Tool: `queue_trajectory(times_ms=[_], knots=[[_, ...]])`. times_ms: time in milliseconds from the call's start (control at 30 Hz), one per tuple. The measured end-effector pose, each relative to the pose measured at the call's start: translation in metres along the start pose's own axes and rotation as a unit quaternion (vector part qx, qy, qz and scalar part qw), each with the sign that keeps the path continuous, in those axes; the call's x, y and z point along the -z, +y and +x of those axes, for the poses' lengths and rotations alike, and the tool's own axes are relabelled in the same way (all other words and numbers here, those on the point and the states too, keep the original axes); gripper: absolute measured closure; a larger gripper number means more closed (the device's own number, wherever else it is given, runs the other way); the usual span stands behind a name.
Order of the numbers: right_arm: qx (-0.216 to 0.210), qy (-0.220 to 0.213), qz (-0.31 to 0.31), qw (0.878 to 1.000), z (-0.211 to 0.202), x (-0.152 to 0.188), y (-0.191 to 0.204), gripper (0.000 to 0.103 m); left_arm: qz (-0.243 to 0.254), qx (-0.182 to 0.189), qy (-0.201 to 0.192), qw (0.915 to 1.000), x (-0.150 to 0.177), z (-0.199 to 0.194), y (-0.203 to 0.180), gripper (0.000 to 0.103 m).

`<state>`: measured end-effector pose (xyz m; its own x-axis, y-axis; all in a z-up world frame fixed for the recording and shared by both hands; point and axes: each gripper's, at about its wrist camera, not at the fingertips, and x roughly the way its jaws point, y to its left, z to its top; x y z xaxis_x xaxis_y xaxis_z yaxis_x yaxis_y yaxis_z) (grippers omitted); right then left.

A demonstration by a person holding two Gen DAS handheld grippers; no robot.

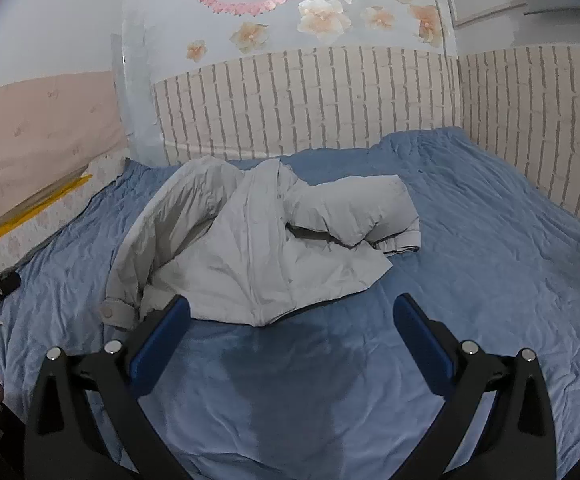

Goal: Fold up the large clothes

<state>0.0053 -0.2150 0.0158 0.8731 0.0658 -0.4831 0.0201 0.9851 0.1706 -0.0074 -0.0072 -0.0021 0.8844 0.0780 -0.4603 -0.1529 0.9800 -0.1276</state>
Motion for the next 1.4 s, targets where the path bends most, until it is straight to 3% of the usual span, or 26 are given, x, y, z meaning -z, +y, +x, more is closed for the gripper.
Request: queue_trajectory(times_ms=[300, 733, 1400], knots=[[-0.001, 0.008, 0.0, 1.0, 0.0, 0.002, -0.001, 0.002, -0.027, -0.032, 0.026, 0.9988, 0.002, 0.011, 0.014, 0.003], [0.001, 0.011, -0.002, 1.0, 0.001, 0.003, 0.0, 0.002, -0.007, -0.014, 0.026, 0.9995, 0.003, 0.01, 0.007, 0.003], [0.001, 0.019, -0.009, 1.0, 0.006, 0.005, 0.004, 0.002, 0.004, -0.022, 0.025, 0.9994, 0.001, 0.012, 0.004, 0.003]])
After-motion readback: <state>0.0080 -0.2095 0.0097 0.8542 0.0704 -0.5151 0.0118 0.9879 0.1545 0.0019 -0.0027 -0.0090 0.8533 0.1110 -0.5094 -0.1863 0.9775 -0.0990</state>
